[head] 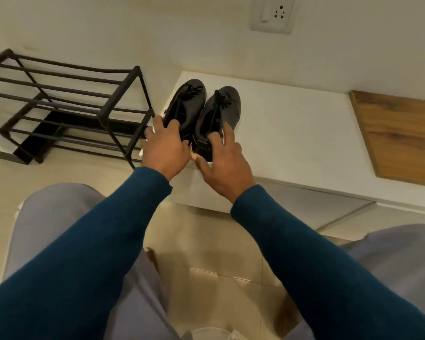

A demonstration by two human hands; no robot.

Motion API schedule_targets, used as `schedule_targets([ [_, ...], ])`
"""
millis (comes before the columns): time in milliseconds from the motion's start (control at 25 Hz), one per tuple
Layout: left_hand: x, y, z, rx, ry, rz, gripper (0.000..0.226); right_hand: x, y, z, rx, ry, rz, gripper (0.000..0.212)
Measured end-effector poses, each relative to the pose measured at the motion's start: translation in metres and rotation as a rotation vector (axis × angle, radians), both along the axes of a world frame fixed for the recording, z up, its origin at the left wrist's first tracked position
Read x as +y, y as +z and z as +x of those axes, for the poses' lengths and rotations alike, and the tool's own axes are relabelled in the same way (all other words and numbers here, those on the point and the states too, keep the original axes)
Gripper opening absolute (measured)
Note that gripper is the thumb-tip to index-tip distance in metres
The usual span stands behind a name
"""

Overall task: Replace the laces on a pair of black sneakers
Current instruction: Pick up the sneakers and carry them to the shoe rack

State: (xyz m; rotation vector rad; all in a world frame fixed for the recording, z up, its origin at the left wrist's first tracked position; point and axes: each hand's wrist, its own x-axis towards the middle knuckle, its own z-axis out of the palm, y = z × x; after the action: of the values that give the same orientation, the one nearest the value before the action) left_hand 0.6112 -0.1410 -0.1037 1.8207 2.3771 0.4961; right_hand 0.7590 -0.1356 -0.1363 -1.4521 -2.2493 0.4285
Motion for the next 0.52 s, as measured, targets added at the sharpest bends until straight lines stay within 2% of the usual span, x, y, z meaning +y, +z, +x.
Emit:
schedule_targets([
  [80, 0.030, -0.017, -0.003, -0.134, -0.008, 0.037, 0.029, 0.036, -0.004, -0.012, -0.052, -0.096, 0.003, 0.048],
  [160, 0.057, -0.023, -0.009, -0.188, -0.022, 0.121, 0.026, 0.079, -0.002, -0.015, -0.120, -0.155, 0.008, 0.050],
  [320, 0.082, -0.029, -0.006, -0.188, 0.016, 0.197, 0.024, 0.122, -0.002, -0.009, -0.172, -0.126, -0.012, 0.050],
  [440, 0.089, -0.023, -0.008, -0.191, -0.009, 0.134, 0.024, 0.118, 0.004, -0.009, -0.183, -0.107, -0.074, 0.054],
  [520, 0.099, -0.010, -0.013, -0.216, -0.005, 0.003, 0.026, 0.116, 0.014, -0.012, -0.197, -0.091, -0.203, 0.052],
])
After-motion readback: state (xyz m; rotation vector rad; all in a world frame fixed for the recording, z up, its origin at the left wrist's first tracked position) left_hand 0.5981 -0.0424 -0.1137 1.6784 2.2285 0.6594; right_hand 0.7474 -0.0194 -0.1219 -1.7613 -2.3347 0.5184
